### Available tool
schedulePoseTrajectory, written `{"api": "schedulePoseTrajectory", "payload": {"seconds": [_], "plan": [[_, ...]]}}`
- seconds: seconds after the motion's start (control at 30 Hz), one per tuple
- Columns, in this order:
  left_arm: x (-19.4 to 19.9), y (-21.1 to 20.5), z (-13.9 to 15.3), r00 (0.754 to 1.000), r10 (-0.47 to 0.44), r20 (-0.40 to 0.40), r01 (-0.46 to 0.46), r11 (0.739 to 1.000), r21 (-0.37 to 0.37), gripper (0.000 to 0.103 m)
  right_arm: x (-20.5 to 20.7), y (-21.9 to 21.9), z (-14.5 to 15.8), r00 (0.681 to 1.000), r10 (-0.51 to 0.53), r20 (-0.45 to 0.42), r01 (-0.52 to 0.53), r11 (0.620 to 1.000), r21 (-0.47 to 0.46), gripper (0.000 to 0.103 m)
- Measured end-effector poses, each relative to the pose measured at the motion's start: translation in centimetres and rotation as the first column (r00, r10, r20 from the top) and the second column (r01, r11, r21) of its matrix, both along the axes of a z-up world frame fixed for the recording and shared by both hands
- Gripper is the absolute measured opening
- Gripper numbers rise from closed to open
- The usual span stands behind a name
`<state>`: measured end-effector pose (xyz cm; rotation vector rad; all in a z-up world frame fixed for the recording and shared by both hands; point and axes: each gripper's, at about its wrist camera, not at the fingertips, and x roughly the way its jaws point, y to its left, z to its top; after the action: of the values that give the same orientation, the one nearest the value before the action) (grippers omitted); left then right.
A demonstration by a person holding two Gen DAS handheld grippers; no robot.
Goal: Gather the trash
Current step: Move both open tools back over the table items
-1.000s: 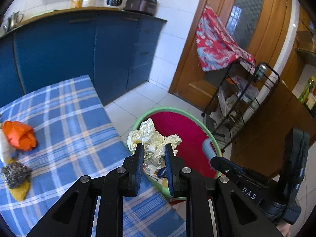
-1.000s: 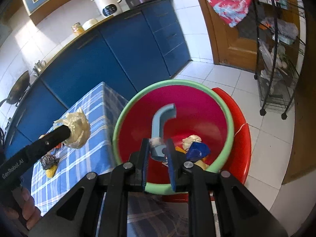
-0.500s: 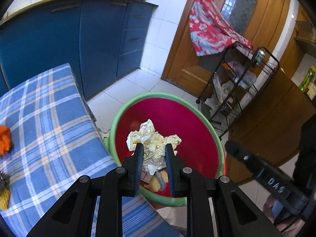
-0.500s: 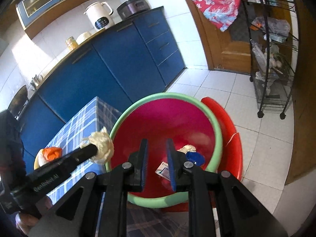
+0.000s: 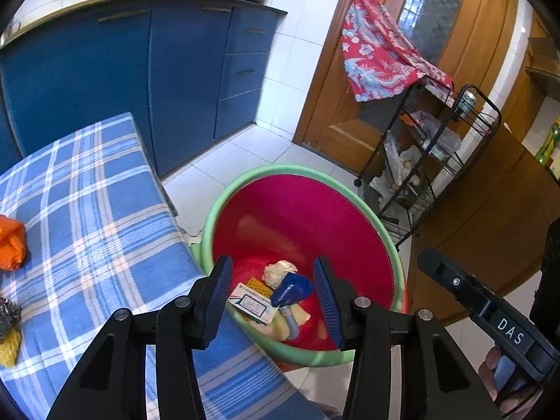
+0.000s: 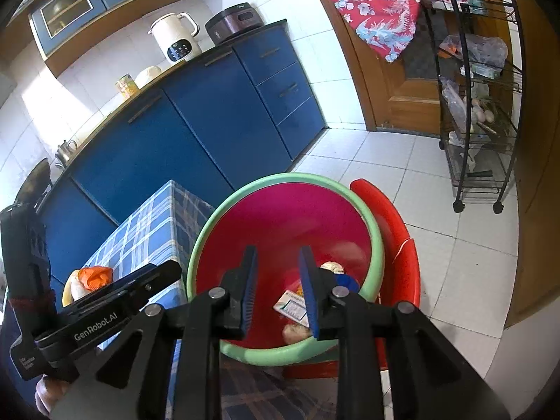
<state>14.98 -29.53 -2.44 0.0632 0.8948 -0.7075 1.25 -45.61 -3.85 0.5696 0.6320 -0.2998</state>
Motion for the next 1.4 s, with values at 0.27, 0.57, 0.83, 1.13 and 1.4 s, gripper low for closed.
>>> {"api": "schedulePoseTrajectory", "payload": {"seconds": [0.27, 0.57, 0.83, 1.13, 1.4], "plan": [[0.0, 2.2, 1.0, 0.999, 0.045, 0.021, -0.044, 0.999, -0.010, 0.049, 0.2, 1.4, 0.6, 0.999, 0.035, 0.013, -0.035, 0.999, -0.008, 0.033], [0.3, 6.3, 2.6, 0.991, 0.126, 0.055, -0.125, 0.992, -0.015, 0.049, 1.3, 4.3, 1.5, 0.994, 0.106, 0.022, -0.106, 0.994, -0.016, 0.041], [0.9, 10.7, 3.8, 0.973, 0.215, 0.078, -0.213, 0.976, -0.033, 0.049, 3.1, 7.8, 2.4, 0.981, 0.193, 0.027, -0.192, 0.981, -0.032, 0.047], [1.9, 16.5, 5.0, 0.938, 0.324, 0.119, -0.322, 0.946, -0.038, 0.049, 5.3, 11.1, 3.0, 0.964, 0.265, 0.021, -0.264, 0.964, -0.041, 0.051], [3.7, 22.9, 5.2, 0.891, 0.435, 0.130, -0.432, 0.900, -0.046, 0.049, 8.0, 14.5, 3.2, 0.945, 0.327, 0.003, -0.326, 0.944, -0.053, 0.054]]}}
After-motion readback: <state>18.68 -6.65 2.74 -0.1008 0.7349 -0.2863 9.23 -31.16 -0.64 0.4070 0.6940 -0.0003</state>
